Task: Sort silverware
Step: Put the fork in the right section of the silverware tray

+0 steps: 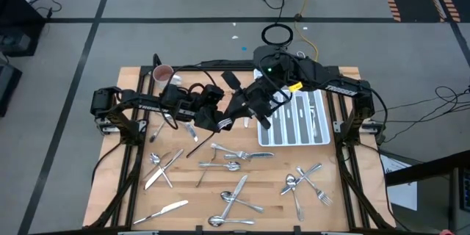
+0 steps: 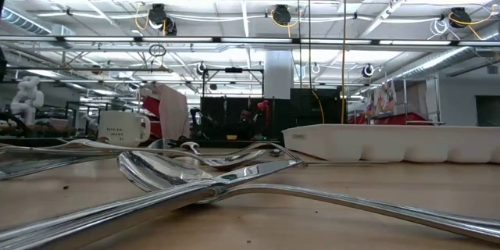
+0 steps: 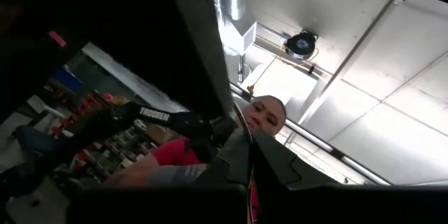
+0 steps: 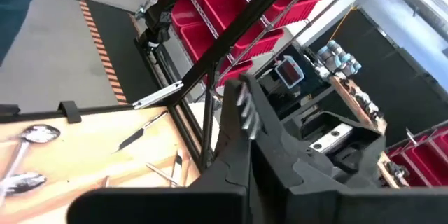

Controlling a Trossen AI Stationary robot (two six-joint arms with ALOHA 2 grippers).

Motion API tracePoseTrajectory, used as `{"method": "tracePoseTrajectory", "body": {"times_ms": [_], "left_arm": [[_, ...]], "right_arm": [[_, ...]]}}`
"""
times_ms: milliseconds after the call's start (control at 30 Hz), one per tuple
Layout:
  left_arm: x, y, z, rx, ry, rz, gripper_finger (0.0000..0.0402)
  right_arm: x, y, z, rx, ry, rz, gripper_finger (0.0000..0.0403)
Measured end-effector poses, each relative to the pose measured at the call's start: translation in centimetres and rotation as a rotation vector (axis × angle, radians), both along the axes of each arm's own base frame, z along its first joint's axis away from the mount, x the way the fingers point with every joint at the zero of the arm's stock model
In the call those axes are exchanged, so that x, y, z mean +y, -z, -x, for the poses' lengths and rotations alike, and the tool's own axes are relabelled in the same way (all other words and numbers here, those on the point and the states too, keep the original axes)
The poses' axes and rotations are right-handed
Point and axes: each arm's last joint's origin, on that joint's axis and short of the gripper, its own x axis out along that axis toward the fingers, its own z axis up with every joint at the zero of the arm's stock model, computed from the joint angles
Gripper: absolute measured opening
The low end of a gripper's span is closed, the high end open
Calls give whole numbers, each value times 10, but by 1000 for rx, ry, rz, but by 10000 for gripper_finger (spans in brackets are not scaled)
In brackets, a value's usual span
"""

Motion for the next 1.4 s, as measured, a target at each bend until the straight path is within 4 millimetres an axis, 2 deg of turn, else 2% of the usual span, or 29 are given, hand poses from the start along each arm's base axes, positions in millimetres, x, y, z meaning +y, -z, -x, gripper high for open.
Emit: {"method": "tracePoseTrajectory", "body": {"times_ms": [233,467,600,833,1300,1400], "left_arm": [[0,0,0,-3,-4,-1,6],[1,0,0,-9,-15,8,6],[1,0,0,-27,-29,-2,6],[1,0,0,-27,-29,-1,6],[1,-1,0,-28,-32,2,7],[1,-1,0,-28,-33,3,8]], "right_arm": [[1,-17,21,-15,12,-30,39],[3,-15,21,8,5,-35,104],[3,-16,21,-3,3,-33,125],[3,-18,18,-41,0,-26,121],[5,-8,7,-23,-14,-11,118],[8,-7,6,-26,-21,-5,106]]}}
